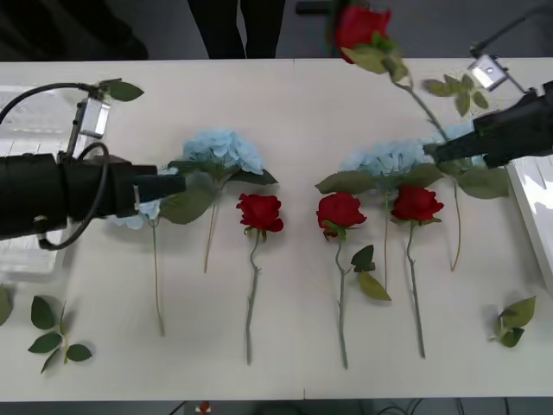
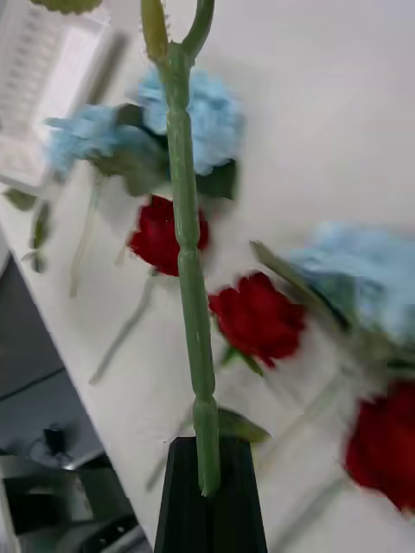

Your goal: Place the red flowers into the right box and the blue flowers into the left box. If a person shows an open palm, hand one flower to the person first, then continue sorting.

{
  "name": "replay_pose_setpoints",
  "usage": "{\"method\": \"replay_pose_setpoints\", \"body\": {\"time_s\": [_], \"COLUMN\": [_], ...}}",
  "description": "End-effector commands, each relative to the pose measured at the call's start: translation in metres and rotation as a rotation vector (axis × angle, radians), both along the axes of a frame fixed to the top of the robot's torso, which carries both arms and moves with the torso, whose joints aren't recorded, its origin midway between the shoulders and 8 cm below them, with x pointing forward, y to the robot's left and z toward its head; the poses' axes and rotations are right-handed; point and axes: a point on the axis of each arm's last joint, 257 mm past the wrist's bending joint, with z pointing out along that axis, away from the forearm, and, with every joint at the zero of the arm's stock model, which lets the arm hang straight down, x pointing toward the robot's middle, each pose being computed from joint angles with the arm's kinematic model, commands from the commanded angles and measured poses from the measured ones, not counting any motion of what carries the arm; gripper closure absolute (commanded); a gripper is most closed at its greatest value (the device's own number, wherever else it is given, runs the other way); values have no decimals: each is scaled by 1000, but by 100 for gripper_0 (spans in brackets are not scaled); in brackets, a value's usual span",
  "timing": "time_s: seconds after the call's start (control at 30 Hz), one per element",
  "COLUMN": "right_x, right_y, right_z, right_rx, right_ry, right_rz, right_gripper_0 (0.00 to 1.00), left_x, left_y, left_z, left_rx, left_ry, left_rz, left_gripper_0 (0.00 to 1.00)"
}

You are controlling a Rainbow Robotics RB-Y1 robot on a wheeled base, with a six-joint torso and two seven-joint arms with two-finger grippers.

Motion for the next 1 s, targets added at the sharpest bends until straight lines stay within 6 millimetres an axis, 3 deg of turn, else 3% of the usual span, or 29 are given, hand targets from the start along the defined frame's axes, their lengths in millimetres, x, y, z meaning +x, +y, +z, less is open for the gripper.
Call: {"method": "replay_pose_setpoints", "body": {"time_s": [0.03,0.13,0.17,0.27,0.3,0.37,0.63,0.9,1.0], "right_x": [16,21,22,23,22,20,0,-29,-38], "right_y": [-58,-99,-125,-159,-187,-219,-318,-383,-393], "right_z": [39,44,46,51,53,53,37,-1,-16], "right_rx": [-136,-226,-284,-367,-438,-495,-557,-619,-622], "right_ry": [-38,-26,-22,-28,-30,-18,55,73,75], "right_rz": [-154,-269,-335,-411,-467,-532,-684,-699,-709], "right_gripper_0": [100,100,100,100,100,100,100,100,100], "left_x": [-9,-9,-8,-9,-9,-8,11,48,58], "left_y": [27,48,57,70,83,95,104,95,97], "left_z": [-30,-51,-61,-75,-85,-98,-129,-148,-154], "left_rx": [93,145,167,189,215,251,343,408,427], "left_ry": [110,186,225,288,325,351,376,356,349], "left_rz": [99,193,248,333,406,482,667,710,725], "left_gripper_0": [0,0,0,0,0,0,0,0,0]}}
